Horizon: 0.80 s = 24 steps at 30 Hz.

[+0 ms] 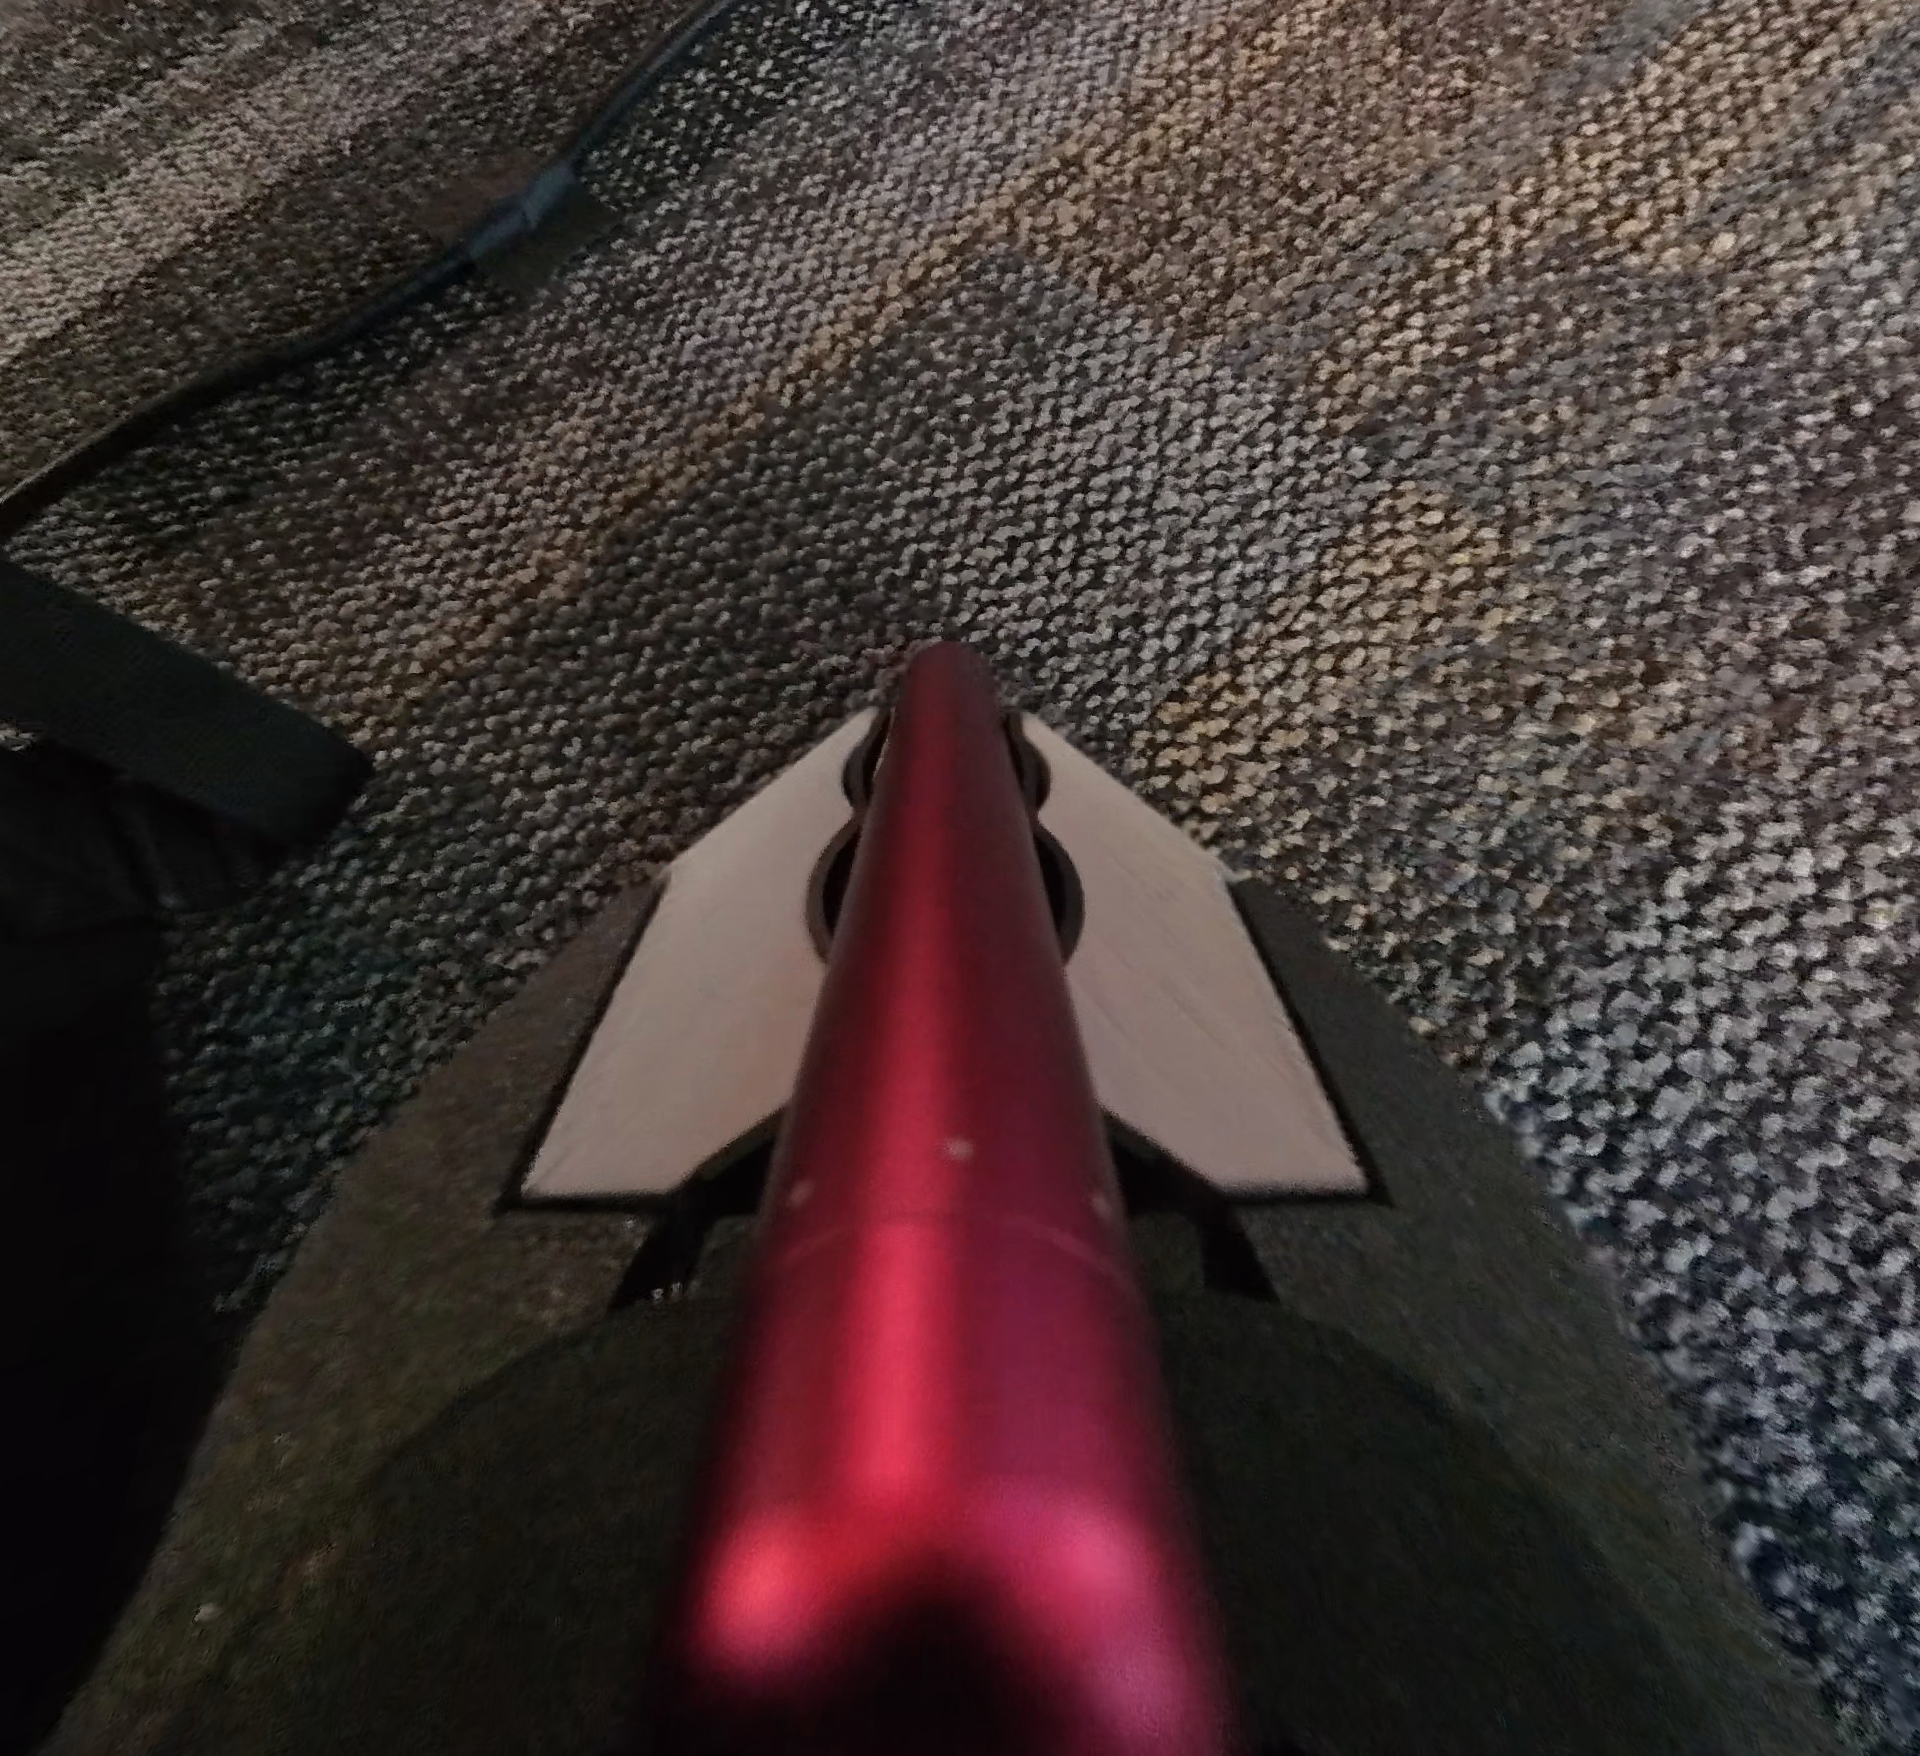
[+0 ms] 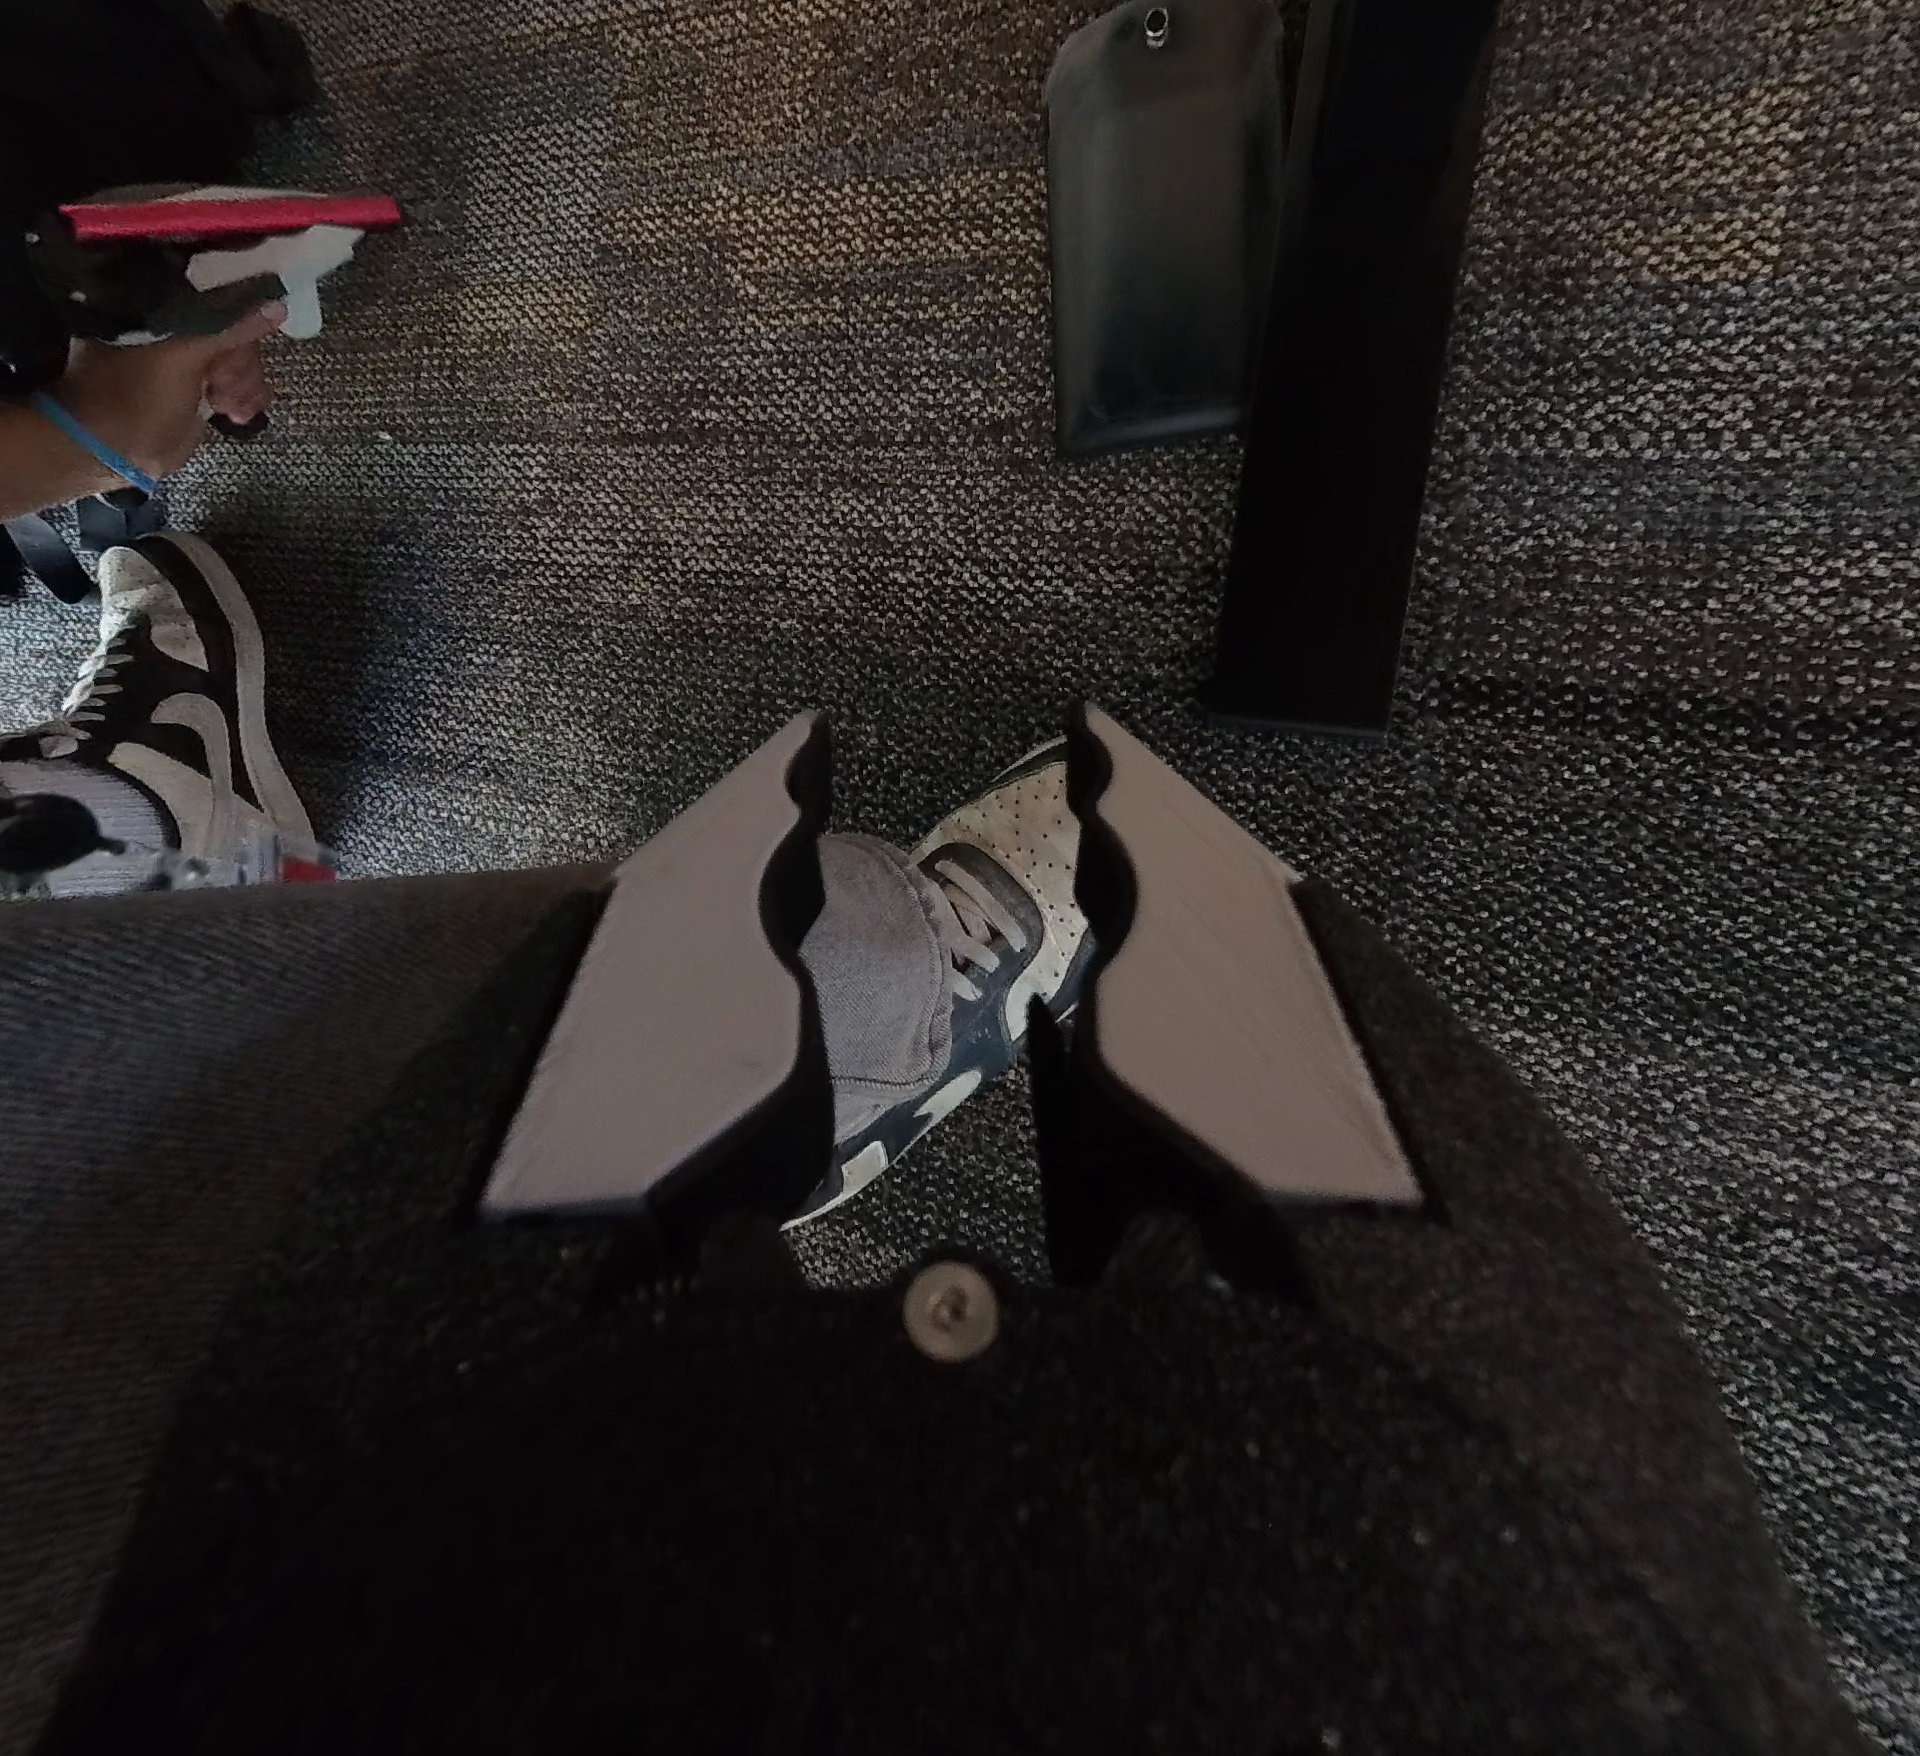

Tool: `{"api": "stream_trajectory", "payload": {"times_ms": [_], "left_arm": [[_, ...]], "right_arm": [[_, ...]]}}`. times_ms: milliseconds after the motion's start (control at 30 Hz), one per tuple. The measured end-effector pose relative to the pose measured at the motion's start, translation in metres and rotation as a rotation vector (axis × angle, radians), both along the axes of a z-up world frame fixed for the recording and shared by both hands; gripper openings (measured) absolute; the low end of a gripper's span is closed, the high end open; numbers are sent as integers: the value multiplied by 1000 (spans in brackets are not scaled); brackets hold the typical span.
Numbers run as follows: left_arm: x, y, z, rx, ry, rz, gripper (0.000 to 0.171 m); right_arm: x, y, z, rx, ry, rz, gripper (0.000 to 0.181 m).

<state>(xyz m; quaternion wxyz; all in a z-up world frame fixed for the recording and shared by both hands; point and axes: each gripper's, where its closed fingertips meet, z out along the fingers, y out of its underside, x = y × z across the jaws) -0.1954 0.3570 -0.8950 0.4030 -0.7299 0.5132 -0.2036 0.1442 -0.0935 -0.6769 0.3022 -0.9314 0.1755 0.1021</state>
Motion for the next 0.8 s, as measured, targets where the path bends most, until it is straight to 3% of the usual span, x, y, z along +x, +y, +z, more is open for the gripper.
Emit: {"api": "stream_trajectory", "payload": {"times_ms": [33, 400, 567, 800], "left_arm": [[1, -2, 1, -3, -4, -6, 22], [-2, -2, 1, 27, 8, -14, 22], [-23, 17, 4, 64, 54, 77, 22], [-38, -13, 1, -15, 80, 29, 22]], "right_arm": [[0, 0, 0, 1, 1, -1, 45], [-1, 4, 1, 4, 1, 5, 44], [-1, 6, 2, 5, -5, 7, 44], [1, 8, 2, 10, -19, 3, 45]]}}
